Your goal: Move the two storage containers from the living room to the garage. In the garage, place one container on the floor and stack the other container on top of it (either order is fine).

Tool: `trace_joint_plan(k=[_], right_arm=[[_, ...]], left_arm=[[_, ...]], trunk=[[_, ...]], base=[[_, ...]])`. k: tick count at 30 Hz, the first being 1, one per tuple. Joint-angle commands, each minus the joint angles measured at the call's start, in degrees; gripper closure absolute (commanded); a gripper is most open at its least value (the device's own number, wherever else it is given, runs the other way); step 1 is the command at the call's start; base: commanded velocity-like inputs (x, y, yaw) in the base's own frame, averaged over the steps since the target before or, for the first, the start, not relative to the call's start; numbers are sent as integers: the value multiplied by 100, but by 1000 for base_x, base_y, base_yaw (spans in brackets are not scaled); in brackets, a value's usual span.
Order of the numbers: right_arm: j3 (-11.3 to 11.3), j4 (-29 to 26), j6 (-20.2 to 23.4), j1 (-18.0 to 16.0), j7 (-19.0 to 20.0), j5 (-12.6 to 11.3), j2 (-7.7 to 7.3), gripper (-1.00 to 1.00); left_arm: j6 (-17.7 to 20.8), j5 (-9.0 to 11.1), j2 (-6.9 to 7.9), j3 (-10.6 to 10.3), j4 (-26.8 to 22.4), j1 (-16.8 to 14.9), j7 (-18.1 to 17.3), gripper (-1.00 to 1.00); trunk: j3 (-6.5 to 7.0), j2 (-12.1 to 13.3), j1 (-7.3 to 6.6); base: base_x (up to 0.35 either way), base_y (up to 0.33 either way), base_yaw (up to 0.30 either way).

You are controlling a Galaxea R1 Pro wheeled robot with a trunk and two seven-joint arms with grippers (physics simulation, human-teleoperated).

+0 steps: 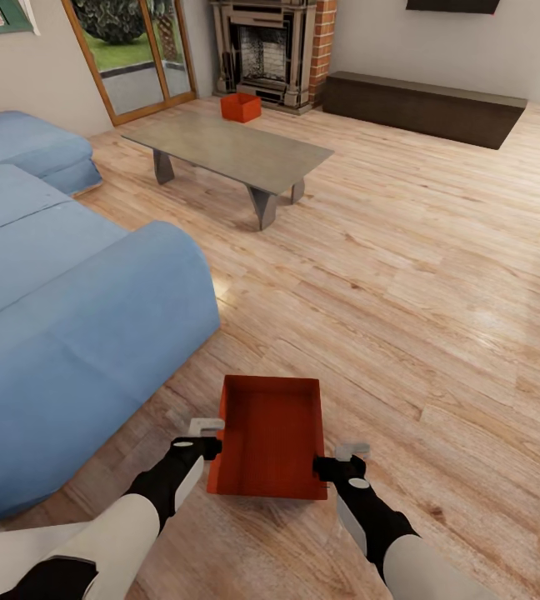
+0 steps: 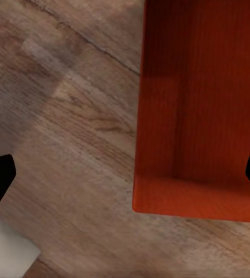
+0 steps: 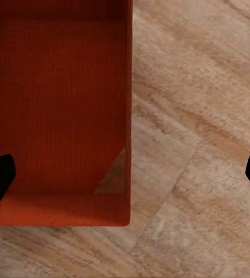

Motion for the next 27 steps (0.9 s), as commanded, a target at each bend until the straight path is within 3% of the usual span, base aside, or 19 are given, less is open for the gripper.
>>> trace_joint_plan(k=[1, 8, 22, 27], right_arm=[[44, -48, 6, -3, -60, -38, -4, -100], [33, -247, -19, -5, -113, -88, 108, -100], [32, -262, 1, -5, -109, -97, 122, -100], [32, -261, 8, -1, -107, -89, 126, -100]], left_arm=[[35, 24, 4, -46, -14, -1, 39, -100], [34, 23, 3, -47, -15, -1, 45, -100], [34, 63, 13, -50, 43, -1, 32, -100], [39, 73, 13, -54, 43, -1, 30, -100]], trunk=[[-3, -2, 0], [-3, -2, 0], [-3, -2, 0], [-93, -202, 110]], base=[[0, 0, 0], [0, 0, 0], [0, 0, 0], [0, 0, 0]])
